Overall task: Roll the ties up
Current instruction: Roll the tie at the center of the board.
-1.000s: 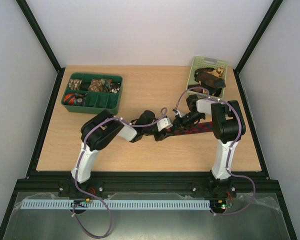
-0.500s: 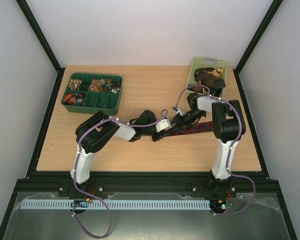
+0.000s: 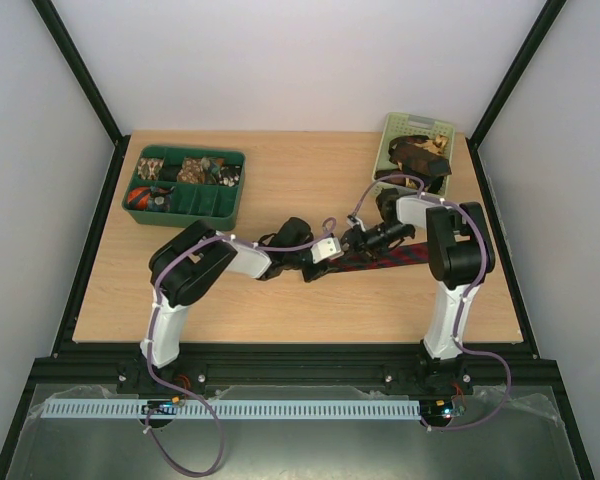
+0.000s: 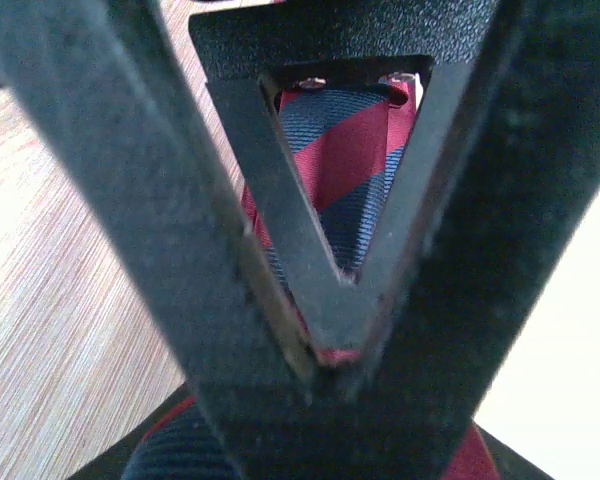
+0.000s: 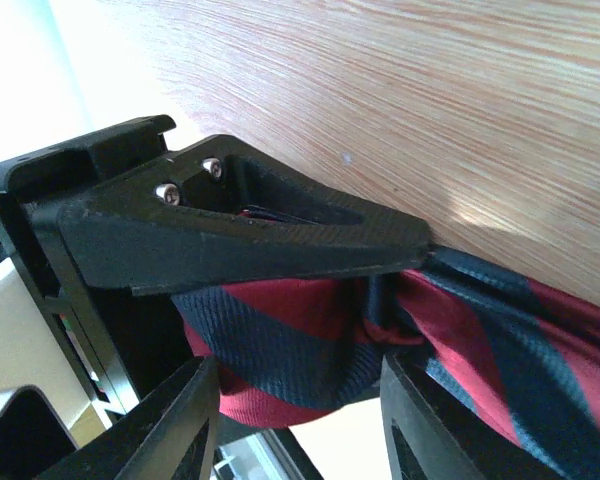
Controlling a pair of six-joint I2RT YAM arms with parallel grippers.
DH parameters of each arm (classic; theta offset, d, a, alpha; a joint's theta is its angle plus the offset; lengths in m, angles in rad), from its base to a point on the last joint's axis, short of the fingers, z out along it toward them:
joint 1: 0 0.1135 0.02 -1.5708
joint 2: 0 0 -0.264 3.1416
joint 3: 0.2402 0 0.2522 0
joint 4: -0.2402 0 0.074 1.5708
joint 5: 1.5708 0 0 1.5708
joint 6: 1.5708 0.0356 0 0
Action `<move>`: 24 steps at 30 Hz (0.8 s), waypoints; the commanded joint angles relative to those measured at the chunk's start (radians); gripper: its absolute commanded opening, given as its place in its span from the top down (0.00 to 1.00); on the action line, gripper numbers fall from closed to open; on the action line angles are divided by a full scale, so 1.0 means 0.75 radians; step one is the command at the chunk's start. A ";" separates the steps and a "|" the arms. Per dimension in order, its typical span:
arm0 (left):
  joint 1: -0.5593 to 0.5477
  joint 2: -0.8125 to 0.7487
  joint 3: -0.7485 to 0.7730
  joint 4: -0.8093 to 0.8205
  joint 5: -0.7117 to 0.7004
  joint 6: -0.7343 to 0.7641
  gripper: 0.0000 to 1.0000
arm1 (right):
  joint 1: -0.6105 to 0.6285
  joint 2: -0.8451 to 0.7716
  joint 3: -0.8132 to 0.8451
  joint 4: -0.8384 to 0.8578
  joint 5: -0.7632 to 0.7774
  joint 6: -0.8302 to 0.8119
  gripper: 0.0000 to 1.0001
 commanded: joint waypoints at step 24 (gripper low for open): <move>0.057 0.076 -0.075 -0.389 -0.068 0.061 0.46 | 0.032 0.070 -0.065 0.014 0.240 0.007 0.98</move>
